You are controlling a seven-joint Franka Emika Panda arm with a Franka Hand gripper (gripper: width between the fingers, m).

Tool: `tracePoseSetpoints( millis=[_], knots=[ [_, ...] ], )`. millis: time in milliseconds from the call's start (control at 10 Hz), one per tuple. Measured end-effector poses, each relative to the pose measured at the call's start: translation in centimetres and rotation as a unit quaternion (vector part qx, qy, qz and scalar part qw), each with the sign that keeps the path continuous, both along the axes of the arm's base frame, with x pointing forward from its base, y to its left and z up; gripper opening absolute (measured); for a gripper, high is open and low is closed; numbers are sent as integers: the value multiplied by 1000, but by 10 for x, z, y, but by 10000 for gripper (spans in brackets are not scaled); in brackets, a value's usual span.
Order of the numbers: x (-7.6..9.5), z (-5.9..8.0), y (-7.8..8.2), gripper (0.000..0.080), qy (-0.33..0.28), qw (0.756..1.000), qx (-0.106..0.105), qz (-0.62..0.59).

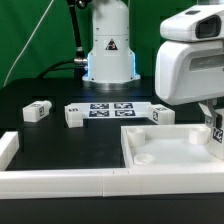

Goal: Assemble one leg

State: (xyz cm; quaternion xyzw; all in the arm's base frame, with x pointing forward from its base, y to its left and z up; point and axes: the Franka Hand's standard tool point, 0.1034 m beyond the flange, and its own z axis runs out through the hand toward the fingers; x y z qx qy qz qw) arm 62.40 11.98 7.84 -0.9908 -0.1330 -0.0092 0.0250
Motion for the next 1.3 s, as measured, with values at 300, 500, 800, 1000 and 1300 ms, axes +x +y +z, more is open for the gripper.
tracePoseSetpoints(
  millis=[300, 500, 800, 1000, 1300],
  knots=[
    [-2, 0, -2, 290, 17, 993, 11, -118],
    [-2, -1, -2, 290, 23, 970, 16, -243],
    [-4, -2, -1, 291, 28, 891, 19, -453],
    [-5, -2, 1, 291, 36, 838, 19, -545],
    [-5, -3, 0, 291, 56, 741, 32, -669]
  ],
)
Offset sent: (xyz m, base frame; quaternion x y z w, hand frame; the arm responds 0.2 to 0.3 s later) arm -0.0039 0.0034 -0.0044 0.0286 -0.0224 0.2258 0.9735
